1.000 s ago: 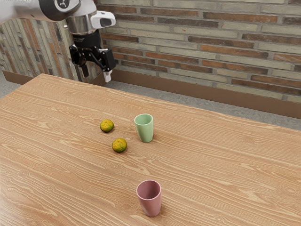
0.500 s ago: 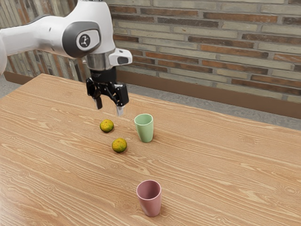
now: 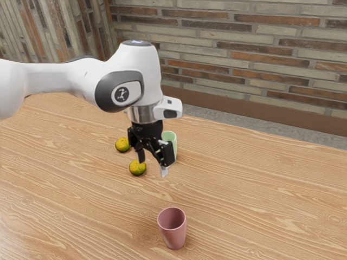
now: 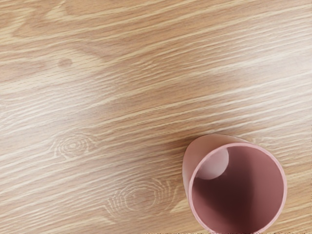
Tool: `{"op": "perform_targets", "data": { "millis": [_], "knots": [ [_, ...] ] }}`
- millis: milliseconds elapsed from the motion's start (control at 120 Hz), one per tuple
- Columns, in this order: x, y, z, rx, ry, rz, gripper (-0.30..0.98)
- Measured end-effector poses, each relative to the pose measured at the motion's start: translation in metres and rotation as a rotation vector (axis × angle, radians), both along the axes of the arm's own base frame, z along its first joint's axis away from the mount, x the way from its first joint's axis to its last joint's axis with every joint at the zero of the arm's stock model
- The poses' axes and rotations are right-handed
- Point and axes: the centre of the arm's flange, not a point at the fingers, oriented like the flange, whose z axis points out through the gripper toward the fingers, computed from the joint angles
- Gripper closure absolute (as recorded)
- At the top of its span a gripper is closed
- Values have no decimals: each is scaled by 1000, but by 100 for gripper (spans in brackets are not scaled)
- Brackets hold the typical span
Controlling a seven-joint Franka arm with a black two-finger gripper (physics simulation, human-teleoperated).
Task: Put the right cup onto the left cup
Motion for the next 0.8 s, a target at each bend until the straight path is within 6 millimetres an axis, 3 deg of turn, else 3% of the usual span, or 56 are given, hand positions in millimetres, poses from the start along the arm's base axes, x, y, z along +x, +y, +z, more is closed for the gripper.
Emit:
{"op": "perform_targets", "data": {
  "millis": [100, 175, 375, 442, 650, 800],
  "knots": [
    [-10, -8, -12, -3, -5, -11, 2],
    [-12, -3, -19, -5, -10, 2, 2],
    [-1, 55, -30, -3, -16, 144, 2],
    [1, 65, -30, -2, -21, 174, 2],
    [-17, 33, -31, -2, -23, 138, 2],
    [-26, 32, -45, 7, 0, 153, 2]
  ]
}}
